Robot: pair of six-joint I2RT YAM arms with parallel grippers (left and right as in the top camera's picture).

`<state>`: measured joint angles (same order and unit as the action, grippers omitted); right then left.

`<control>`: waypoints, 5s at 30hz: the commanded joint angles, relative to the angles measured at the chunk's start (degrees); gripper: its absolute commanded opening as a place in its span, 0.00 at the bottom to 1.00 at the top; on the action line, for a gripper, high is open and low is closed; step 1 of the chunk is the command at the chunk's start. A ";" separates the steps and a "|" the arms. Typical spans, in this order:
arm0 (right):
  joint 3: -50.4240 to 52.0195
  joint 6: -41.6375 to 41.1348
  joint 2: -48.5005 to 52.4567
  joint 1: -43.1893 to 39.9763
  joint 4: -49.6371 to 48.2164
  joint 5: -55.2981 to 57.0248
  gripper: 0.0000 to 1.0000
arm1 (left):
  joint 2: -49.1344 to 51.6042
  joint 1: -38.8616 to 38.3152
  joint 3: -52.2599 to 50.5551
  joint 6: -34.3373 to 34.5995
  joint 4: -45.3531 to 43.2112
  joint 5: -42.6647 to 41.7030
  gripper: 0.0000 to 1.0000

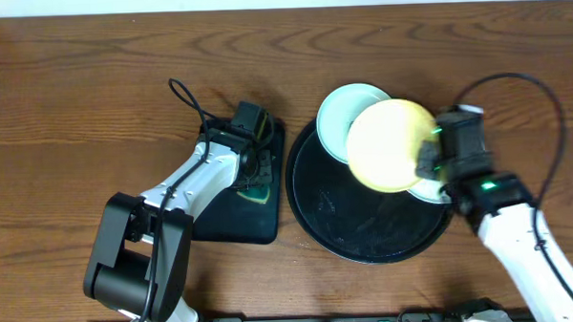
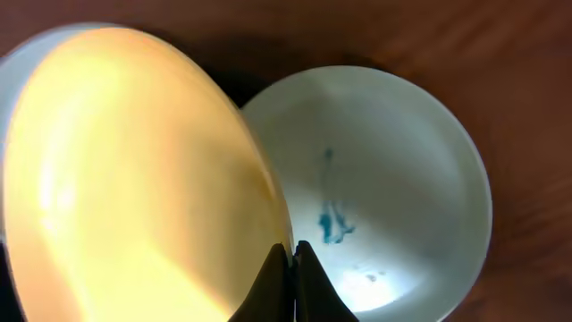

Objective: Clean dirty plates on tray and stack at the side
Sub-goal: 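Lift the yellow plate with the right gripper and carry it right, then lower the yellow plate onto the table at right and release, then grip the rim of a white plate with the right gripper, then scrub the white plate with the sponge in the left gripper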

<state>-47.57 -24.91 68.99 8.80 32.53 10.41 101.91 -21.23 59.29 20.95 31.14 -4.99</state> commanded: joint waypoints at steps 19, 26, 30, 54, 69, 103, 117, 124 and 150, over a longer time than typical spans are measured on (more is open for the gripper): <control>-1.03 -4.85 2.23 -59.84 8.20 -11.50 0.01 | 1.92 -0.07 -0.98 -0.28 0.07 1.11 0.08; -1.03 -1.88 8.46 -57.61 5.51 -8.41 0.01 | 1.92 -0.07 -0.98 -0.28 0.09 1.11 0.08; -1.01 1.53 12.96 -54.03 2.91 -9.84 0.01 | 1.92 -0.07 -0.98 -0.28 0.09 1.11 0.08; -1.60 19.69 16.52 -39.87 -6.99 -40.52 0.40 | 1.92 -0.07 -0.98 -0.28 0.74 1.11 0.08; -1.42 19.34 20.55 -34.29 -4.76 -29.75 0.15 | 1.92 -0.07 -0.98 -0.28 0.72 1.11 0.08; 0.55 16.98 17.14 -5.88 5.81 -29.88 0.01 | -13.16 8.31 -0.98 -4.87 2.95 -7.63 0.07; 0.98 14.64 20.17 -1.46 3.43 -26.05 0.01 | -14.32 8.31 -0.98 -5.31 4.90 -7.65 0.07; 0.98 14.64 20.17 -1.38 3.87 -26.71 0.01 | -14.32 8.15 -0.98 -5.31 4.94 -7.72 0.07; 1.20 12.70 20.17 1.77 10.36 -28.26 0.01 | -13.90 -20.09 -0.98 6.62 -9.90 -9.42 0.07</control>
<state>-46.76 -11.53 88.66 10.04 42.96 -17.32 88.33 -38.00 58.48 21.65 23.29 -13.52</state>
